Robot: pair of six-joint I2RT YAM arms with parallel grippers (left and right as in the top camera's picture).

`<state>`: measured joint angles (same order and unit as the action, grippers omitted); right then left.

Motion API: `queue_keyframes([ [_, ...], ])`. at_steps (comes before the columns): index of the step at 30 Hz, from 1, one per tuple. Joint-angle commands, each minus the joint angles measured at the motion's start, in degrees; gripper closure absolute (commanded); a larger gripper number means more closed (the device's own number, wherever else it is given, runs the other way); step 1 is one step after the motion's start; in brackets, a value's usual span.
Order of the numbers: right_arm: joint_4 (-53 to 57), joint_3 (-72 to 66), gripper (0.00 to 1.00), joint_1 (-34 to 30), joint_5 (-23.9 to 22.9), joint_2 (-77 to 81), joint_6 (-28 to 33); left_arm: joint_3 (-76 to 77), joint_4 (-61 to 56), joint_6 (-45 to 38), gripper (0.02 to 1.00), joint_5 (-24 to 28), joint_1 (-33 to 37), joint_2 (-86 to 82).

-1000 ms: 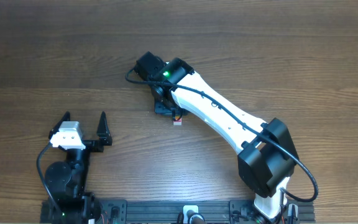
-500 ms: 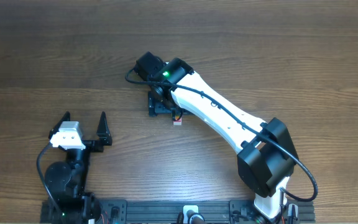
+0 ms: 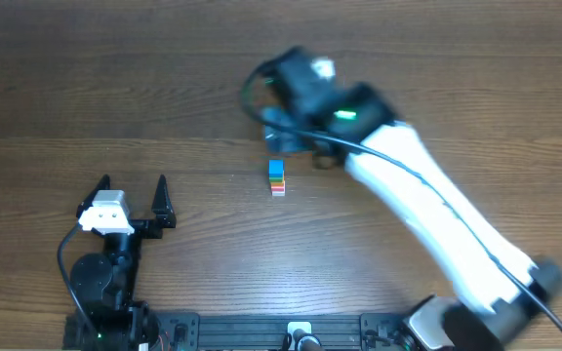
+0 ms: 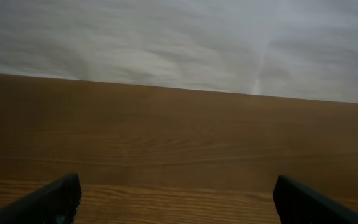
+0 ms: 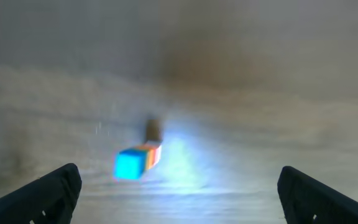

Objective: Stack Cubes

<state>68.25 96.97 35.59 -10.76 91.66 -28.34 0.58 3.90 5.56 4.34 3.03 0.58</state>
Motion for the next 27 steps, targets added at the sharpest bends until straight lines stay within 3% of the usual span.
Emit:
queue_keyframes([
  [1, -0.4, -1.9, 0.007, -8.0, -5.4, -12.1, 11.0, -0.2, 0.2, -0.7, 0.020, 0.6, 0.3, -0.4],
  [4, -3.7, -11.2, 0.009, -13.4, -6.4, -22.9, 13.6, -0.2, 0.2, -0.7, 0.018, 0.6, 0.3, -0.4],
  [11, -12.6, -35.4, 0.007, -25.0, -3.3, -49.0, 19.6, -0.2, 0.2, -0.7, 0.018, 0.6, 0.3, -0.4],
  [15, -20.3, -46.1, 0.007, -30.5, 3.1, -63.8, 22.3, -0.2, 0.2, -0.7, 0.018, 0.6, 0.3, -0.4],
  [20, -30.9, -59.3, 0.007, -34.3, 11.9, -80.6, 23.5, -0.2, 0.2, -0.7, 0.018, 0.6, 0.3, -0.4],
  [27, -32.9, -70.4, 0.009, -34.5, 13.4, -91.4, 26.7, -0.2, 0.2, -0.7, 0.018, 0.6, 0.3, -0.4],
])
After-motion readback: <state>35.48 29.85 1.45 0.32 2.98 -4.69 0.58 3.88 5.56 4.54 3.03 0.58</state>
